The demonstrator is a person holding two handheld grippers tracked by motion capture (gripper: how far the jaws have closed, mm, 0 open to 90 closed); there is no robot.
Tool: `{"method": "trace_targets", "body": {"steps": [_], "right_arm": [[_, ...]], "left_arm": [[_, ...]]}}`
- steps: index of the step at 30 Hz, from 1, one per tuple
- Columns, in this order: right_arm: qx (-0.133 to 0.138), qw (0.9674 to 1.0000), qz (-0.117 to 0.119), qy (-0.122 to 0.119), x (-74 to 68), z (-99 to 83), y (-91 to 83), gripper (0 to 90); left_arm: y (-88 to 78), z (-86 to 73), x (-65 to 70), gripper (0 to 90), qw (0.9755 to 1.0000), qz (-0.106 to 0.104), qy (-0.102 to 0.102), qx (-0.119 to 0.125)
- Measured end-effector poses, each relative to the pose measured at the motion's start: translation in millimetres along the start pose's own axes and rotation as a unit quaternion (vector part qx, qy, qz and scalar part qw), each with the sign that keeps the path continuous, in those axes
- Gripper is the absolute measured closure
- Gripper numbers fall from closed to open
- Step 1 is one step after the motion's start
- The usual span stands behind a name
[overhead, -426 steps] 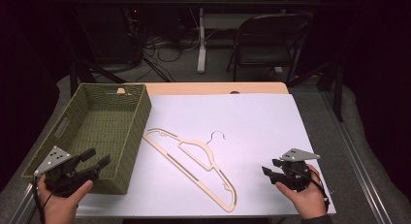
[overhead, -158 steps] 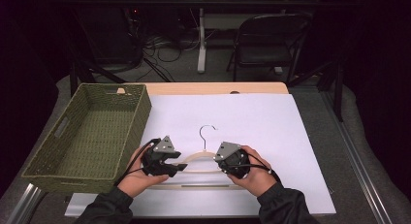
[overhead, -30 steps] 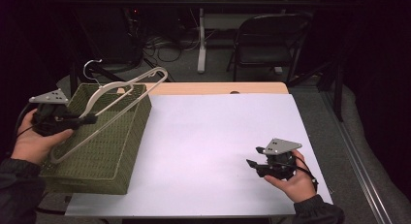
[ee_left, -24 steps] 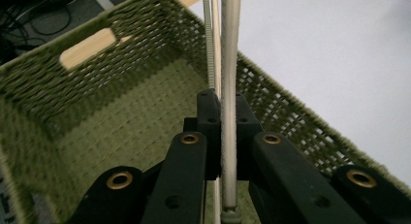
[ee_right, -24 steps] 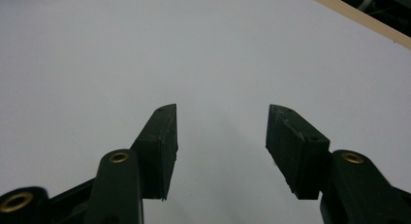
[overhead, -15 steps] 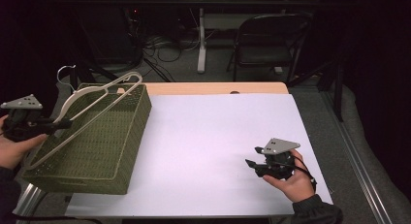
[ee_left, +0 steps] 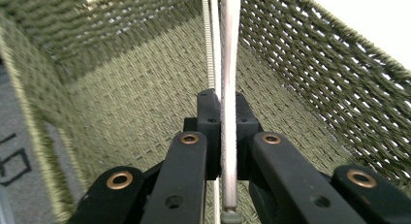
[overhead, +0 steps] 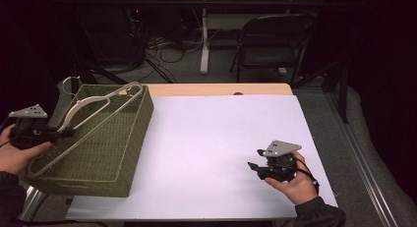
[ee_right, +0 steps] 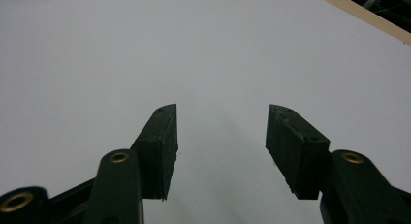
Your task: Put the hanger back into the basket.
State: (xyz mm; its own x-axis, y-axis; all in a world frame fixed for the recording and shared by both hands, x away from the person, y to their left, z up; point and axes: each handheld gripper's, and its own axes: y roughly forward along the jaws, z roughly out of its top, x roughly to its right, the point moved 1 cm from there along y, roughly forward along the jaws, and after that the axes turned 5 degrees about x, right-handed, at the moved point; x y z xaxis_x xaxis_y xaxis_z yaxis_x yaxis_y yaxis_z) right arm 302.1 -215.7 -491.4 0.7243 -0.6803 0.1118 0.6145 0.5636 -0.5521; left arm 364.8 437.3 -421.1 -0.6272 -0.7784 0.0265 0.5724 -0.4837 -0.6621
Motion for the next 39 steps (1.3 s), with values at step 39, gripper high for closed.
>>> {"method": "trace_targets", "body": {"steps": [39], "right_arm": [[-0.009, 0.9999, 0.001, 0.006, -0.9, -8.5, 0.9, 44.7]], "left_arm": [[45.8, -39.3, -8.7, 63.5, 0.9957, 0.05, -0.052, -0.058]]}}
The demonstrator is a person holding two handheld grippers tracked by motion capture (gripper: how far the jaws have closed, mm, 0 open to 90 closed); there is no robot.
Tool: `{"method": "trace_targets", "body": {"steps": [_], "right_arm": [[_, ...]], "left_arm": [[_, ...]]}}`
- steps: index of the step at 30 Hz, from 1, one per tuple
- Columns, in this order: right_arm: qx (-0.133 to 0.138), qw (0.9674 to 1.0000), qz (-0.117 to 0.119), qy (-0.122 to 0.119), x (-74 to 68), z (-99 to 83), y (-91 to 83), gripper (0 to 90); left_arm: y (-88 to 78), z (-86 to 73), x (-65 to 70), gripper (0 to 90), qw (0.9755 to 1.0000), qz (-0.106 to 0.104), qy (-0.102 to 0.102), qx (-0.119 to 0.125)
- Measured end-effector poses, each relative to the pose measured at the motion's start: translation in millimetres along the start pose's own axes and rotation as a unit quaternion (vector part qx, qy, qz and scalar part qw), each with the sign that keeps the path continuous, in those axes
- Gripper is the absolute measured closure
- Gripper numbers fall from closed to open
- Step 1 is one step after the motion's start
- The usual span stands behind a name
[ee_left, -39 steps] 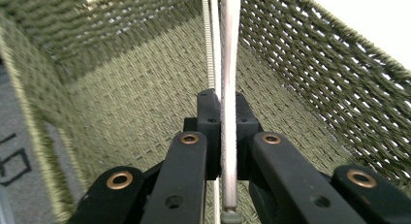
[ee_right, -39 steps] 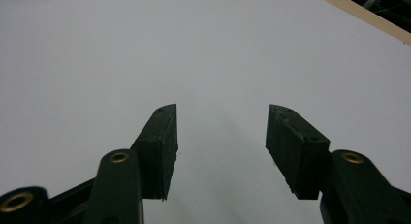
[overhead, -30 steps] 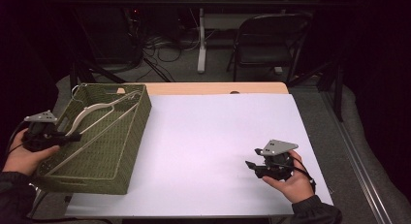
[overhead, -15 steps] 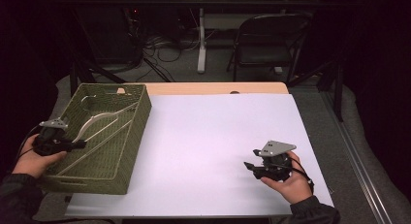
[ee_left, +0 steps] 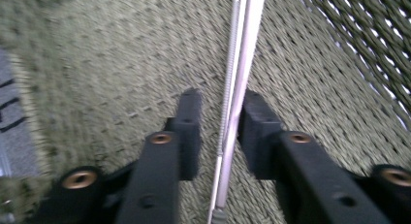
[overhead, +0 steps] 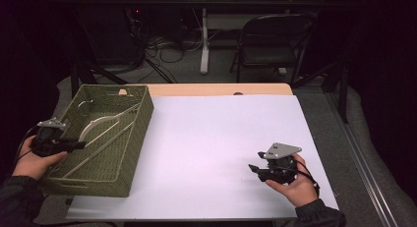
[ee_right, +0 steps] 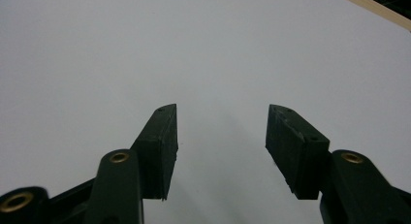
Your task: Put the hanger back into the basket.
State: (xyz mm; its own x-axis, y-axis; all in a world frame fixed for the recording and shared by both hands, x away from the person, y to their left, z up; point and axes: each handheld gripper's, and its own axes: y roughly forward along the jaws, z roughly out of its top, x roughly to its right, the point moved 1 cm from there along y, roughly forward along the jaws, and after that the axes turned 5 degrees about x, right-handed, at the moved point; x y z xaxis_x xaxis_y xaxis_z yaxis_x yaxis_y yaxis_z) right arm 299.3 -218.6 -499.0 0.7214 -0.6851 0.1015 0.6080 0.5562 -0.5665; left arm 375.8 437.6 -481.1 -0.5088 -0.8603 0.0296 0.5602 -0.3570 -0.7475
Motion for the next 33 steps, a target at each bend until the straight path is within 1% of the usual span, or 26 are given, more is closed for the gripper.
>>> {"method": "trace_targets", "body": {"steps": [1, 2, 3, 4, 5, 6, 7, 8, 9, 10, 11, 13, 15, 18, 20, 21, 22, 24, 25, 26, 27, 29, 30, 31, 32, 33], "right_arm": [[-0.006, 1.0, 0.0, -0.003, 0.4, 0.4, -1.0, 44.8], [-0.004, 1.0, -0.001, -0.002, 0.4, 0.5, -1.1, 44.8], [-0.004, 1.0, -0.001, -0.001, 0.3, 0.6, -1.3, 44.8], [-0.004, 1.0, -0.001, -0.001, 0.3, 0.6, -1.3, 44.8], [0.0, 1.0, -0.001, 0.0, 0.3, 0.7, -0.9, 44.8], [0.002, 1.0, -0.001, 0.0, 0.2, 0.6, -0.6, 44.8], [0.002, 1.0, -0.001, 0.0, 0.2, 0.6, -0.6, 44.8], [-0.004, 1.0, -0.002, 0.0, 0.1, 0.7, -1.2, 44.7], [-0.005, 1.0, -0.002, 0.0, 0.0, 0.6, -1.1, 44.7], [-0.005, 1.0, -0.002, 0.0, 0.0, 0.6, -1.1, 44.7], [0.003, 1.0, 0.0, 0.002, -0.9, -0.2, 0.4, 44.5], [0.001, 1.0, 0.0, 0.002, -1.0, -0.3, 0.4, 44.3], [0.004, 1.0, -0.002, 0.003, -1.4, 0.0, 0.9, 43.0], [0.006, 1.0, -0.001, 0.001, -1.3, 0.4, 0.5, 41.9], [0.005, 1.0, 0.001, 0.003, -1.4, 0.6, 0.0, 40.9], [0.004, 1.0, -0.002, 0.004, -1.6, 0.4, -1.0, 40.5], [0.005, 1.0, -0.002, 0.004, -1.5, 0.3, -1.4, 40.5], [0.004, 1.0, -0.005, 0.004, -1.5, 0.2, -3.7, 40.3], [0.004, 1.0, -0.006, 0.004, -1.1, 0.5, -5.6, 40.2], [0.004, 1.0, -0.006, 0.004, -1.1, 0.5, -5.6, 40.2], [0.009, 0.9999, -0.007, 0.007, -1.0, 0.7, -8.7, 39.9], [0.012, 0.9999, -0.006, 0.01, -1.1, 0.9, -10.4, 39.9], [0.009, 0.9999, -0.008, 0.009, -1.8, 1.8, -14.8, 39.8], [0.01, 0.9999, -0.009, 0.008, -2.1, 2.1, -16.6, 39.8], [0.01, 0.9999, -0.009, 0.008, -2.1, 2.1, -16.6, 39.8], [0.021, 0.9997, -0.007, 0.012, -3.2, 2.3, -18.2, 39.8]], "left_arm": [[-2.1, -0.2, -0.9, 63.5, 0.9999, 0.01, 0.0, 0.003], [-6.7, -0.5, -2.7, 53.2, 0.9997, 0.019, -0.003, 0.015], [-10.7, 0.0, -4.0, 50.0, 0.9995, 0.019, -0.006, 0.026], [-10.7, 0.0, -4.0, 46.4, 0.9995, 0.019, -0.006, 0.026], [-17.1, 0.9, -3.9, 45.2, 0.999, 0.026, -0.007, 0.037], [-20.1, 1.5, -3.9, 44.2, 0.9987, 0.028, -0.009, 0.042], [-20.1, 1.5, -3.9, 43.2, 0.9987, 0.028, -0.009, 0.042], [-26.9, 3.1, -3.3, 41.7, 0.9983, 0.034, -0.009, 0.046], [-30.2, 3.8, -3.0, 41.5, 0.9981, 0.038, -0.009, 0.049], [-30.2, 3.8, -3.0, 41.4, 0.9981, 0.038, -0.009, 0.049], [-34.5, 4.6, -2.7, 41.3, 0.9979, 0.037, -0.009, 0.051], [-39.8, 5.3, -1.9, 41.3, 0.9976, 0.039, -0.01, 0.057], [-46.2, 5.8, 0.5, 41.0, 0.997, 0.04, -0.016, 0.064], [-48.9, 6.0, 3.5, 40.9, 0.9971, 0.04, -0.018, 0.062], [-51.8, 7.1, 9.3, 40.9, 0.9974, 0.039, -0.016, 0.059], [-53.3, 8.7, 15.0, 40.9, 0.9971, 0.037, -0.011, 0.065], [-53.3, 8.7, 15.0, 40.9, 0.9971, 0.037, -0.011, 0.065], [-57.2, 15.1, 30.9, 40.8, 0.9972, 0.027, 0.001, 0.069], [-57.9, 16.9, 35.6, 40.6, 0.9973, 0.024, 0.005, 0.07], [-57.9, 16.9, 35.6, 40.6, 0.9973, 0.024, 0.005, 0.07], [-58.6, 20.4, 43.8, 40.6, 0.9973, 0.022, 0.012, 0.069], [-59.9, 26.8, 58.6, 40.5, 0.997, 0.016, 0.027, 0.071], [-59.5, 34.0, 74.8, 40.1, 0.9964, 0.004, 0.043, 0.073], [-59.0, 37.7, 83.6, 40.1, 0.9959, 0.001, 0.05, 0.075], [-59.0, 37.7, 83.6, 40.1, 0.9959, 0.001, 0.05, 0.075], [-57.0, 44.5, 101.5, 40.1, 0.9949, -0.013, 0.061, 0.079]]}}
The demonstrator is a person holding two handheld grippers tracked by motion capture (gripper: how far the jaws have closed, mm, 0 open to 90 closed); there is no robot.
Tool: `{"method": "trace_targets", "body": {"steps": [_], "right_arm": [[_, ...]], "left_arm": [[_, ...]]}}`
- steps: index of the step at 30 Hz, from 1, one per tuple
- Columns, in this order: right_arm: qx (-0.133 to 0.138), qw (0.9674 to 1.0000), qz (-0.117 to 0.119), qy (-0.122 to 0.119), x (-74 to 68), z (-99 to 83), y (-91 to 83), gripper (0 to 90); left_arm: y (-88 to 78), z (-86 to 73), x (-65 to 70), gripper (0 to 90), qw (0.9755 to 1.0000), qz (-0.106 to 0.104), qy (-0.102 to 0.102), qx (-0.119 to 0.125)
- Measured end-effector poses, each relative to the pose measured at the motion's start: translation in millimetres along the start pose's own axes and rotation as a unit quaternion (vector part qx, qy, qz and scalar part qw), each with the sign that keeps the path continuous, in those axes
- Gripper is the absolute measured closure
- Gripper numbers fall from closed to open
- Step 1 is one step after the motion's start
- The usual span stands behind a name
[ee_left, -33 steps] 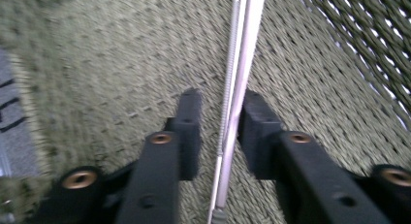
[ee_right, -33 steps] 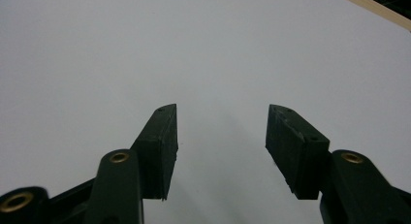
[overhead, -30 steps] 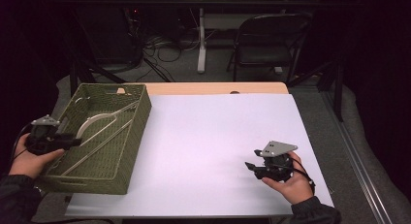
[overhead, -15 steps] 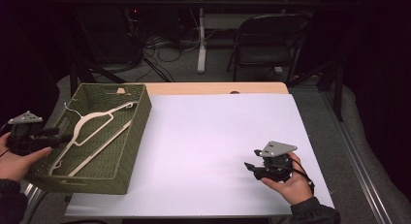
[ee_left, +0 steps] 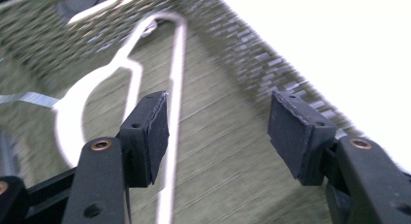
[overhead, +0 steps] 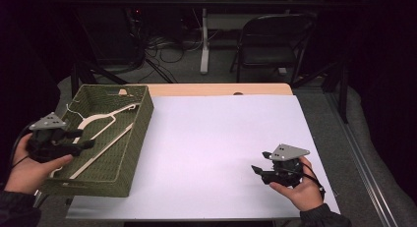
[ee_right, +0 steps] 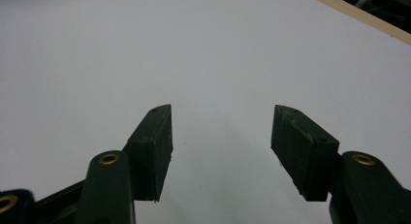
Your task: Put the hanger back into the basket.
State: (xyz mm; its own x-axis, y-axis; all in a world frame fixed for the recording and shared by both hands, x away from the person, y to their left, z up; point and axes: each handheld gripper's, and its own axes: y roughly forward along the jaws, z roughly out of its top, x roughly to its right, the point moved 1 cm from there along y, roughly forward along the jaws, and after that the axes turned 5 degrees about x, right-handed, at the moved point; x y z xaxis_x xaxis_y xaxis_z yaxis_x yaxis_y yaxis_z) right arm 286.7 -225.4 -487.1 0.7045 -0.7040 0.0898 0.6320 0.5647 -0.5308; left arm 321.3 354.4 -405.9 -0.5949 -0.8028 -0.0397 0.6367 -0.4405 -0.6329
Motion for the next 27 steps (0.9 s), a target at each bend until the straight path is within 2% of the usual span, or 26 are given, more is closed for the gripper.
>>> {"method": "trace_targets", "body": {"steps": [2, 3, 4, 6, 7, 8, 9, 10, 11, 12, 13, 14, 15, 16, 17, 19, 21, 22, 24, 25, 27], "right_arm": [[0.002, 1.0, -0.001, 0.0, -1.4, 0.4, -1.6, 39.8], [0.002, 1.0, -0.001, 0.0, -1.4, 0.4, -1.6, 39.8], [0.003, 1.0, -0.001, 0.0, -3.9, 0.9, -3.4, 39.7], [0.005, 1.0, 0.003, 0.002, -5.6, 0.9, -3.9, 39.7], [0.005, 1.0, 0.003, 0.002, -5.6, 0.9, -3.9, 39.7], [0.004, 1.0, 0.003, 0.0, -7.3, 1.0, -4.6, 39.7], [0.004, 1.0, 0.003, 0.0, -7.3, 1.0, -4.6, 39.7], [-0.005, 1.0, 0.004, -0.001, -7.9, 1.4, -6.0, 39.7], [0.014, 0.9999, 0.002, 0.003, -9.0, 0.4, -4.1, 39.7], [0.008, 0.9999, 0.004, 0.007, -10.0, 0.4, -5.9, 39.7], [0.008, 0.9999, 0.004, 0.007, -10.0, 0.4, -5.9, 39.7], [0.009, 0.9999, 0.006, 0.006, -10.6, -0.4, -6.8, 39.7], [0.009, 0.9999, 0.006, 0.006, -10.6, -0.4, -6.8, 39.7], [0.011, 0.9999, 0.004, 0.009, -11.7, -1.5, -7.3, 39.7], [0.008, 0.9999, 0.008, 0.009, -12.1, -2.4, -7.9, 39.8], [0.01, 0.9999, 0.007, 0.011, -14.1, -5.0, -7.1, 39.8], [0.01, 0.9999, 0.006, 0.012, -15.5, -6.4, -6.7, 39.8], [0.011, 0.9998, 0.009, 0.014, -18.6, -9.8, -5.5, 39.9], [0.009, 0.9998, 0.01, 0.014, -19.4, -10.8, -5.4, 39.9], [0.01, 0.9998, 0.009, 0.013, -22.2, -13.5, -4.5, 40.1], [0.01, 0.9998, 0.011, 0.012, -23.6, -14.8, -4.5, 40.1]], "left_arm": [[4.8, 7.1, 17.6, 39.9, 0.9998, -0.017, 0.005, 0.012], [4.8, 7.1, 17.6, 39.8, 0.9998, -0.017, 0.005, 0.012], [9.8, 13.5, 34.4, 39.9, 0.9992, -0.033, 0.009, 0.023], [15.1, 19.1, 49.7, 39.7, 0.9986, -0.045, 0.011, 0.027], [15.1, 19.1, 49.7, 39.7, 0.9986, -0.045, 0.011, 0.027], [19.0, 23.5, 62.9, 39.7, 0.9981, -0.049, 0.006, 0.036], [19.0, 23.5, 62.9, 39.6, 0.9981, -0.049, 0.006, 0.036], [21.7, 25.2, 70.9, 39.6, 0.9975, -0.054, 0.002, 0.044], [23.5, 25.7, 75.6, 39.4, 0.997, -0.061, 0.002, 0.048], [28.2, 25.6, 87.2, 39.5, 0.9962, -0.068, 0.006, 0.054], [28.2, 25.6, 87.2, 39.5, 0.9962, -0.068, 0.006, 0.054], [33.8, 22.6, 98.0, 39.5, 0.9965, -0.062, 0.022, 0.05], [33.8, 22.6, 98.0, 39.5, 0.9965, -0.062, 0.022, 0.05], [38.8, 17.1, 106.6, 39.6, 0.9961, -0.068, 0.021, 0.052], [38.8, 17.1, 106.6, 39.6, 0.9961, -0.068, 0.021, 0.052], [45.8, 6.3, 118.5, 39.6, 0.9938, -0.09, 0.011, 0.064], [48.3, 2.6, 122.8, 40.0, 0.9935, -0.092, 0.013, 0.066], [53.4, -4.6, 130.6, 40.1, 0.9929, -0.096, 0.015, 0.069], [56.5, -8.7, 134.6, 40.3, 0.9924, -0.101, 0.014, 0.069], [61.1, -13.5, 139.2, 40.2, 0.9915, -0.112, 0.01, 0.065], [63.4, -16.1, 141.8, 40.2, 0.9915, -0.114, 0.008, 0.063]]}}
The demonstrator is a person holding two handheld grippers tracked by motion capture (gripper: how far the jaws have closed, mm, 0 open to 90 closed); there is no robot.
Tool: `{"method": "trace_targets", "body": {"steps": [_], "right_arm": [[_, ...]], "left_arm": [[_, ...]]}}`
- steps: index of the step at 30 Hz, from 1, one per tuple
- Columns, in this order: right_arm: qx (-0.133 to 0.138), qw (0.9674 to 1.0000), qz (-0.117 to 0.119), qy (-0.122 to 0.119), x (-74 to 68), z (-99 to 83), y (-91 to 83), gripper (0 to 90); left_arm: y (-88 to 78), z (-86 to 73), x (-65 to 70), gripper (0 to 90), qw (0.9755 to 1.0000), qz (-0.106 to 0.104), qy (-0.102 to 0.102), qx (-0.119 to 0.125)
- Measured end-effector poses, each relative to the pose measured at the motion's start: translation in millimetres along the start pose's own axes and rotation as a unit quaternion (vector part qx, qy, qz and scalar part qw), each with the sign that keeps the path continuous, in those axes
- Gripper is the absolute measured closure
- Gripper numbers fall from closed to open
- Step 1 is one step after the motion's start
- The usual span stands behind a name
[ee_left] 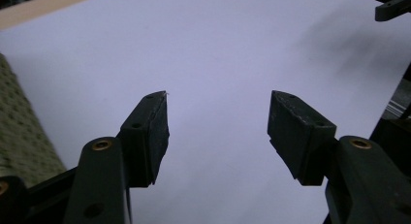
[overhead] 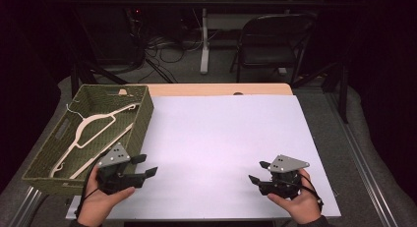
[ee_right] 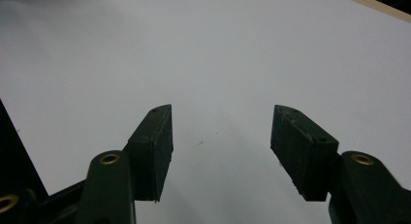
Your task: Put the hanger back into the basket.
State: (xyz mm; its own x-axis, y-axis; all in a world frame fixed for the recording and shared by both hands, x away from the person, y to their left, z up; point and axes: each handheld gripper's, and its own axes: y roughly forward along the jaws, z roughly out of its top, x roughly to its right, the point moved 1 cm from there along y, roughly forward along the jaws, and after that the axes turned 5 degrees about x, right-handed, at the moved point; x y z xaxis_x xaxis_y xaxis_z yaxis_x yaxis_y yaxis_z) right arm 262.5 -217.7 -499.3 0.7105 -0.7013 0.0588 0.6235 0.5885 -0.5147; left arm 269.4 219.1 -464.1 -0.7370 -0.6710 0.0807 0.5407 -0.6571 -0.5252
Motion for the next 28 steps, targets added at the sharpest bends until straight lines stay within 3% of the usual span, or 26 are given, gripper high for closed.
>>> {"method": "trace_targets", "body": {"steps": [2, 7, 9, 13, 18, 22, 24, 28], "right_arm": [[-0.009, 1.0, 0.002, -0.001, -2.9, -3.2, -0.1, 40.2], [0.001, 1.0, 0.004, 0.005, -5.4, -12.4, 4.4, 40.2], [0.003, 0.9999, 0.005, 0.009, -6.0, -16.5, 5.1, 40.3], [0.005, 0.9998, 0.005, 0.016, -6.6, -22.1, 6.0, 40.2], [0.002, 0.9996, 0.0, 0.028, -3.8, -30.0, 9.4, 40.2], [0.0, 0.9995, -0.002, 0.031, -2.1, -33.4, 10.9, 40.2], [-0.005, 0.9994, -0.004, 0.035, 0.4, -37.5, 12.6, 40.2], [-0.013, 0.9992, -0.006, 0.037, 2.9, -39.7, 13.1, 40.2]], "left_arm": [[9.5, -8.2, 5.2, 40.2, 1.0, -0.005, 0.0, -0.004], [26.6, -22.3, 10.8, 40.2, 0.9995, -0.027, -0.014, -0.003], [30.6, -25.6, 11.4, 40.2, 0.9995, -0.03, -0.009, -0.004], [42.2, -37.6, 12.4, 40.2, 0.9997, -0.018, 0.012, -0.008], [49.7, -52.2, 8.1, 40.2, 0.9998, -0.016, 0.006, -0.003], [50.5, -56.0, 5.8, 40.2, 0.9999, -0.01, 0.008, -0.003], [51.7, -59.8, 4.1, 40.1, 0.9999, -0.01, -0.004, 0.001], [55.7, -62.4, 5.4, 39.7, 0.9999, -0.012, 0.001, -0.004]]}}
